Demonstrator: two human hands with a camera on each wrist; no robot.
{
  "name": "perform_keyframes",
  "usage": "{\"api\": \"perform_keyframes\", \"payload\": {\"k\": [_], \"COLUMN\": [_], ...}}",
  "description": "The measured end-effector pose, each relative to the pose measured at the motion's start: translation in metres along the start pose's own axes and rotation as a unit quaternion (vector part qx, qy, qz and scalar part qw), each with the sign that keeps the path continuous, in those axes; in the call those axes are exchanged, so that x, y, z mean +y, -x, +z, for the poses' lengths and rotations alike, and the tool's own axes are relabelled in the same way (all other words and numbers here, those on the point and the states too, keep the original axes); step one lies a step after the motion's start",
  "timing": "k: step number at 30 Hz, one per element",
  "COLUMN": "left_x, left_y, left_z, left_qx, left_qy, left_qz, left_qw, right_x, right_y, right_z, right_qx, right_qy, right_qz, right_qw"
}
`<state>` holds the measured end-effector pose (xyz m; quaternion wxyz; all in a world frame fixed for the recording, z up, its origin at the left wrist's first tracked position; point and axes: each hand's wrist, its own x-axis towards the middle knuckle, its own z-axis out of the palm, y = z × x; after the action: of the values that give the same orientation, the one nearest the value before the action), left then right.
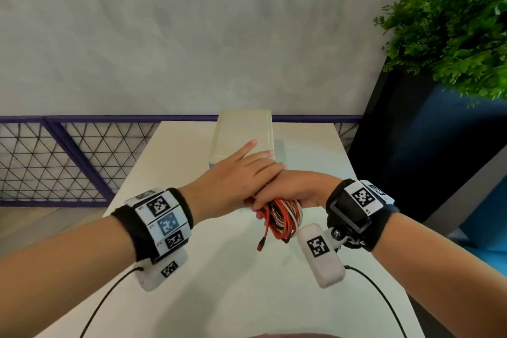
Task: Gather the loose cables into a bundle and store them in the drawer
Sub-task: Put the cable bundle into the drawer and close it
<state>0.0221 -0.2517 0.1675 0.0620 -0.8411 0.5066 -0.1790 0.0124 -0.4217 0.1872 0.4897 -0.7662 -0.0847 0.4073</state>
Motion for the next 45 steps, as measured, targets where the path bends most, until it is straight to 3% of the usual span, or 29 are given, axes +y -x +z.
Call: {"api": "perform_keyframes", "payload": {"k": [8,15,22,28,33,40,45], "left_x": [-0.006,0.002,0.008,0.001,-0.002,-0.001,-0.001], "left_y": [0.000,-0.002,-0.003,-0.002,0.000,-0.003,-0.004], "left_z": [0.009,0.013,0.021,0.019,0.019,0.017,0.018], "left_qx": [0.000,0.026,-0.011,-0.049,-0.038,-0.086,-0.106], "left_qy": [0.126,0.134,0.117,0.098,0.082,0.090,0.081], "left_qz": [-0.019,-0.059,-0.103,-0.110,-0.112,-0.136,-0.145], "left_qw": [0.992,0.989,0.988,0.988,0.990,0.983,0.980], "right_x": [0.004,0.005,0.009,0.019,0.026,0.025,0.029], "right_y": [-0.001,-0.001,-0.002,0.008,0.010,0.012,0.004], "right_z": [0.005,-0.002,-0.012,-0.011,-0.011,-0.005,0.007], "right_qx": [-0.015,-0.016,0.036,0.031,0.141,0.019,0.154], "right_qy": [-0.002,0.037,0.180,0.186,0.213,0.045,0.191], "right_qz": [-0.005,-0.004,0.041,0.043,-0.014,0.002,-0.016], "right_qw": [1.000,0.999,0.982,0.981,0.967,0.999,0.969]}}
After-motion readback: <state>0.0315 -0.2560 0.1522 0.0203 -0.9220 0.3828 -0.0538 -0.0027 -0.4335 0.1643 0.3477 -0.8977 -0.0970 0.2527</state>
